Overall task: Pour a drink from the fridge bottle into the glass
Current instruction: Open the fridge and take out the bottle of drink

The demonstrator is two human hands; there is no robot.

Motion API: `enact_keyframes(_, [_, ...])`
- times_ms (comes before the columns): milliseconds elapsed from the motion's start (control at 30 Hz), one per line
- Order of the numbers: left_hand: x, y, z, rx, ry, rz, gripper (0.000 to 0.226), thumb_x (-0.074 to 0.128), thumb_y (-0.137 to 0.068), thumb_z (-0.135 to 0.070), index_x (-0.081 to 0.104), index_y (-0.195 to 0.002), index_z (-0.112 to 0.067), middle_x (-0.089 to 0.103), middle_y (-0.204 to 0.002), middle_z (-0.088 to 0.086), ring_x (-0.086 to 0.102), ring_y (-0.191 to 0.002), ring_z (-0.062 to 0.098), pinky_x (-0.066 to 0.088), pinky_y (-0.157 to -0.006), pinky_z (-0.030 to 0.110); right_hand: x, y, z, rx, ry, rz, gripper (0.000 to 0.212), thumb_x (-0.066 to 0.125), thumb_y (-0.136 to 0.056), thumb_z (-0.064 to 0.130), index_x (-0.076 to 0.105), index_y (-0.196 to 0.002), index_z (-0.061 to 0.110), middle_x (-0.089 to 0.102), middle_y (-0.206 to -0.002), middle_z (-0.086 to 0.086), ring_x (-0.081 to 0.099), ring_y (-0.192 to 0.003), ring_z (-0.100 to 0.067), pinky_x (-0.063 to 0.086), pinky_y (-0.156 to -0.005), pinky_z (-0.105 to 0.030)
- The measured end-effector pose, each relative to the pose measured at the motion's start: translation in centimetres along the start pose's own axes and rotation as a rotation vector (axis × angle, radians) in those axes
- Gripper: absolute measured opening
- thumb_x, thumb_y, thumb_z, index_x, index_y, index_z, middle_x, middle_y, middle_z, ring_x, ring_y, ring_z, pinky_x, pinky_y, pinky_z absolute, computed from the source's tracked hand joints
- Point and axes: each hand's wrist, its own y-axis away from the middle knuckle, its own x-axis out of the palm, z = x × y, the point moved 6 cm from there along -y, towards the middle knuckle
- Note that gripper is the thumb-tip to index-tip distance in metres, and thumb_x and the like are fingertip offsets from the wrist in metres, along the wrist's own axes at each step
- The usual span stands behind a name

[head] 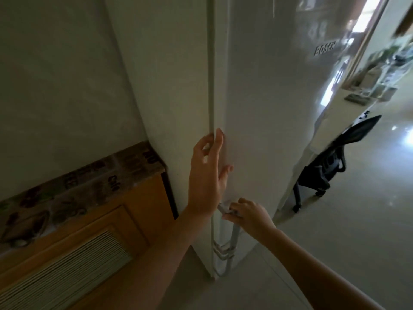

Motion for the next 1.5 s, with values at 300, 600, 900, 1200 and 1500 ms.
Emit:
enact_keyframes(300, [-0.1,0.1,0.2,-0.01,0.026,-0.01,0.082,0.079,-0.073,-0.014,0.032,-0.14,-0.019,0.048,-0.128,0.018,0.047,-0.116,0.019,0.045,-0.096,0.023,-0.5,0.5,0.7,0.05,0.046,-0.001,0.045,0.044,-0.087,0.057,0.06,-0.098,0.016,0.057,-0.091,-0.002,0.053,-0.071,-0.013,0.043,-0.063,-0.026])
enact_keyframes(600, [-0.2,0.5,-0.6,0.005,0.033,-0.014,0.078,0.078,-0.074,-0.009,0.036,-0.14,-0.012,0.047,-0.129,0.02,0.052,-0.117,0.025,0.043,-0.097,0.022,-0.6,0.9,0.9,0.049,0.05,-0.009,0.041,0.047,-0.09,0.051,0.06,-0.095,0.013,0.058,-0.091,-0.004,0.054,-0.073,-0.016,0.045,-0.065,-0.027])
enact_keyframes(900, [2.0,5.0,-9.0,0.12,0.134,0.114,0.083,0.077,-0.074,-0.027,0.029,-0.142,-0.025,0.043,-0.127,0.013,0.046,-0.103,0.009,0.052,-0.081,0.022,-2.2,10.6,-5.4,0.094,0.014,0.064,0.032,0.057,-0.081,0.047,0.062,-0.089,0.016,0.055,-0.09,0.002,0.058,-0.076,-0.017,0.05,-0.07,-0.031])
enact_keyframes(1200, [6.5,7.7,-19.1,0.136,0.27,0.242,0.087,0.075,-0.074,-0.039,0.02,-0.14,-0.044,0.028,-0.127,0.0,0.044,-0.101,0.006,0.06,-0.063,0.029,-6.1,20.6,-12.1,0.243,-0.047,-0.068,0.053,0.061,-0.079,0.05,0.047,-0.124,0.024,0.053,-0.118,0.002,0.058,-0.094,-0.013,0.053,-0.079,-0.027])
enact_keyframes(1500, [10.5,9.1,-25.0,0.242,0.307,0.284,0.067,0.068,-0.078,-0.029,0.032,-0.134,-0.025,0.038,-0.125,0.005,0.062,-0.083,0.015,0.057,-0.058,0.022,-10.9,25.5,-14.3,0.298,-0.104,-0.457,0.078,0.063,-0.077,0.054,0.019,-0.136,0.03,0.069,-0.106,0.007,0.065,-0.095,-0.016,0.035,-0.102,-0.048])
